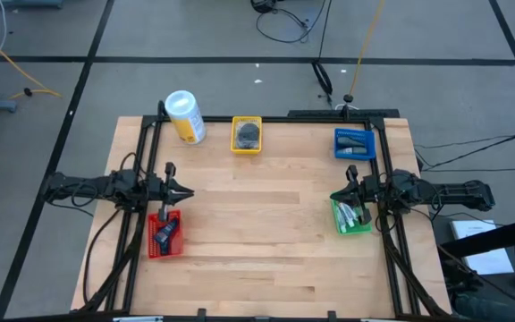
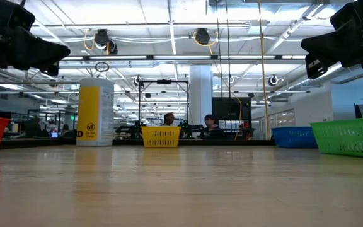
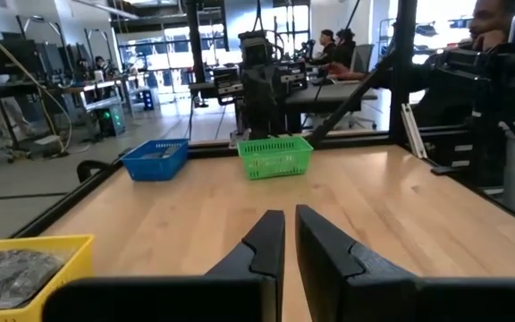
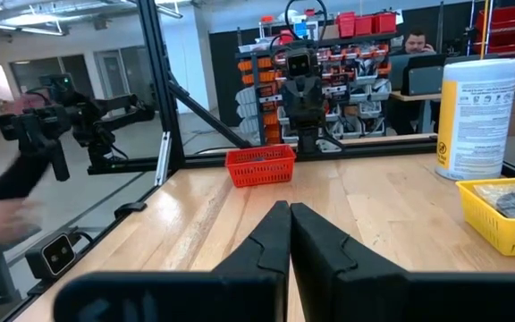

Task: Pick & Place Travel size toiletries
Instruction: Return to Home Position

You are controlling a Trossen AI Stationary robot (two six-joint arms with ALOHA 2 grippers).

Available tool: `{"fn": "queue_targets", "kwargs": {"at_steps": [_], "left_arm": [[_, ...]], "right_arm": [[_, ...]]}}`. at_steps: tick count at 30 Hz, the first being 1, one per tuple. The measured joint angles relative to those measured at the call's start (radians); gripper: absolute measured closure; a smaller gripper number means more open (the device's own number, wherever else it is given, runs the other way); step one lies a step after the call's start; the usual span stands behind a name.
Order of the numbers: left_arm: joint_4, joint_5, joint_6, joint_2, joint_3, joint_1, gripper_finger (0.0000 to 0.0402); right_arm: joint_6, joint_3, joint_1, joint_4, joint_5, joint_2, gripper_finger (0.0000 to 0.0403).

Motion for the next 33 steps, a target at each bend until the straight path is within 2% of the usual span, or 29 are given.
{"fn": "queue_targets", "kwargs": {"at_steps": [24, 27, 29, 33], "left_arm": [[0.006, 0.0, -0.002, 0.001, -0.001, 0.0, 0.0369], [0.006, -0.001, -0.001, 0.001, -0.002, 0.0, 0.0369], [0.006, 0.0, -0.001, 0.001, -0.002, 0.0, 0.0369], [0.006, -0.001, -0.002, 0.001, -0.002, 0.0, 0.0369]], "right_arm": [[0.0, 0.0, 0.002, 0.0, 0.0, -0.001, 0.0401], [-0.01, 0.0, 0.002, -0.043, -0.002, -0.035, 0.0401], [-0.035, 0.0, 0.002, -0.093, 0.007, -0.082, 0.0401], [-0.056, 0.0, 0.005, -0.115, 0.062, -0.084, 0.0401]]}}
